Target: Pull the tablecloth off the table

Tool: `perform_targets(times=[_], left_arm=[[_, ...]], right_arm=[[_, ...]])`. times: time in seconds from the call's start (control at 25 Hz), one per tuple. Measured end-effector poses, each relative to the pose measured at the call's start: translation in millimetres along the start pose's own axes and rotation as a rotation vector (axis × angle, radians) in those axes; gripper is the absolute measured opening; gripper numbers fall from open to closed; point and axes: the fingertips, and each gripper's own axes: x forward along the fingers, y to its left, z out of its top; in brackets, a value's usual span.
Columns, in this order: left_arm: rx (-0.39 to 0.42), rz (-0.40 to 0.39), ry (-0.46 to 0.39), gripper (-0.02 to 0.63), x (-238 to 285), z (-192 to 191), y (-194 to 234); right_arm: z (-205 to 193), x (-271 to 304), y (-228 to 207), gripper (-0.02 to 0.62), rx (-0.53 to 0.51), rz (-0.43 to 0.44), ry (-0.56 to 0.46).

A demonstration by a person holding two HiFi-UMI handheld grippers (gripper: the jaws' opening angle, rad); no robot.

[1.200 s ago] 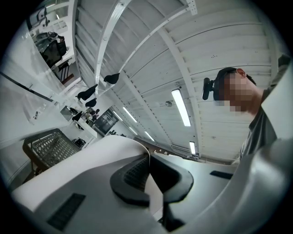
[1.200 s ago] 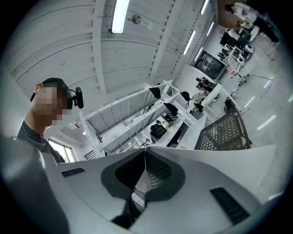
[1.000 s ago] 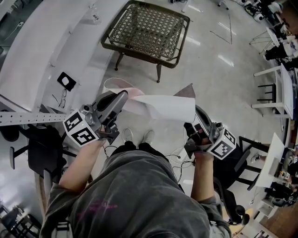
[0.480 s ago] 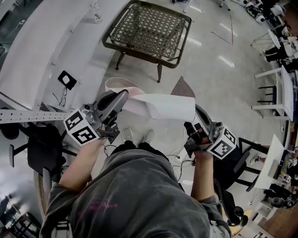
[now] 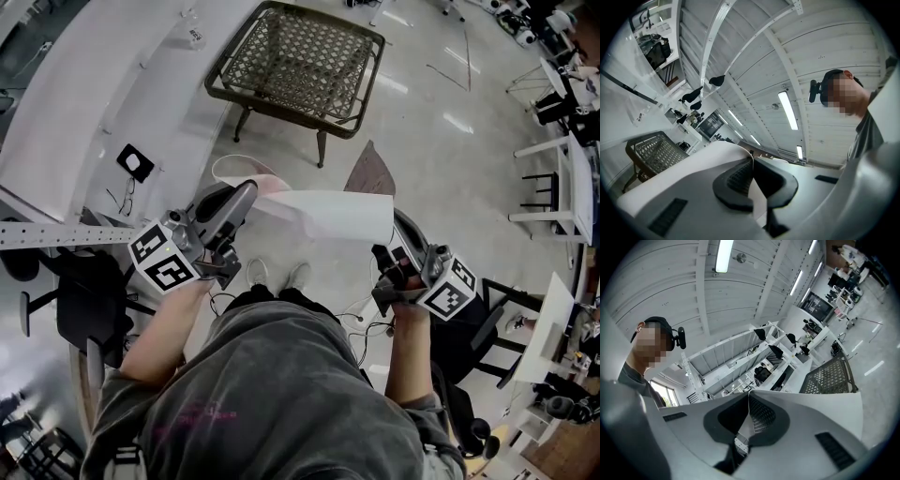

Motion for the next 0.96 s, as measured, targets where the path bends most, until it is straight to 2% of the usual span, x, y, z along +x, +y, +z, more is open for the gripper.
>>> perform_targets(times=[0.96], left_arm=[[0.002, 0.022, 0.004, 0.0, 8.8, -8.0, -2.6]], right_arm=[[3.8, -4.4, -8.9, 0.005, 0.009, 0.021, 0.02]])
